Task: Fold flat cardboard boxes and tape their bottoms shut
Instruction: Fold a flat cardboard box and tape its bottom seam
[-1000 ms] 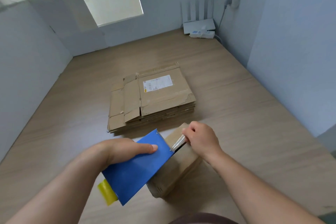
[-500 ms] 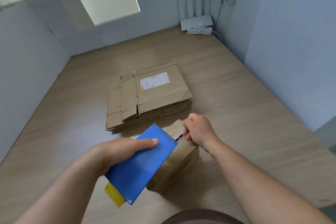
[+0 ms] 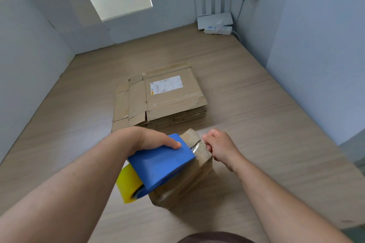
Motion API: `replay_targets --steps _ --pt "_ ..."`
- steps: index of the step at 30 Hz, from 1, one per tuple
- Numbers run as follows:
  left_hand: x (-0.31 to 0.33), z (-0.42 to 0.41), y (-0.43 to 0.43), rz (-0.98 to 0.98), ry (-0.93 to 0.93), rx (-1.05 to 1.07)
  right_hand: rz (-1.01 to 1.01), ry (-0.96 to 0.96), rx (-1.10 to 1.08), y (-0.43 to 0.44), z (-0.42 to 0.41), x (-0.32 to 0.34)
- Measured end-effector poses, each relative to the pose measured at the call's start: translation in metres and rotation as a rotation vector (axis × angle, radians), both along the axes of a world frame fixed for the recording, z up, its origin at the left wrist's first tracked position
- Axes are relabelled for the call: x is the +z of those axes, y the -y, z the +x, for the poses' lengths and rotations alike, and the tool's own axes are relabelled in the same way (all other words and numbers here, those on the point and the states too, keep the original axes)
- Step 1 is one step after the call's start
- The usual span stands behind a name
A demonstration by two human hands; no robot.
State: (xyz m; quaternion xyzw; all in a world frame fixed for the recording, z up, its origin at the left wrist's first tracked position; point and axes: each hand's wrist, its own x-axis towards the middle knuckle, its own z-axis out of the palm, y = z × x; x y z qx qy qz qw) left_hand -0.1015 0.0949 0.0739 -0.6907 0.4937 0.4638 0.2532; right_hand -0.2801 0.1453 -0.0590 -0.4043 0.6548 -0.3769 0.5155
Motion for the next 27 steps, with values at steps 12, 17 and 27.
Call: replay_targets --steps 12,17,27 --pt "-0.004 0.010 0.003 -0.027 -0.021 0.042 0.209 -0.649 0.153 -0.020 -0.014 -0.035" --pt "-0.002 0.007 0.005 -0.021 -0.041 0.022 -0.065 -0.600 0.087 -0.004 0.014 0.006" --pt "-0.002 0.037 -0.005 -0.037 -0.148 0.043 -0.044 -0.441 0.012 -0.006 0.028 -0.004"
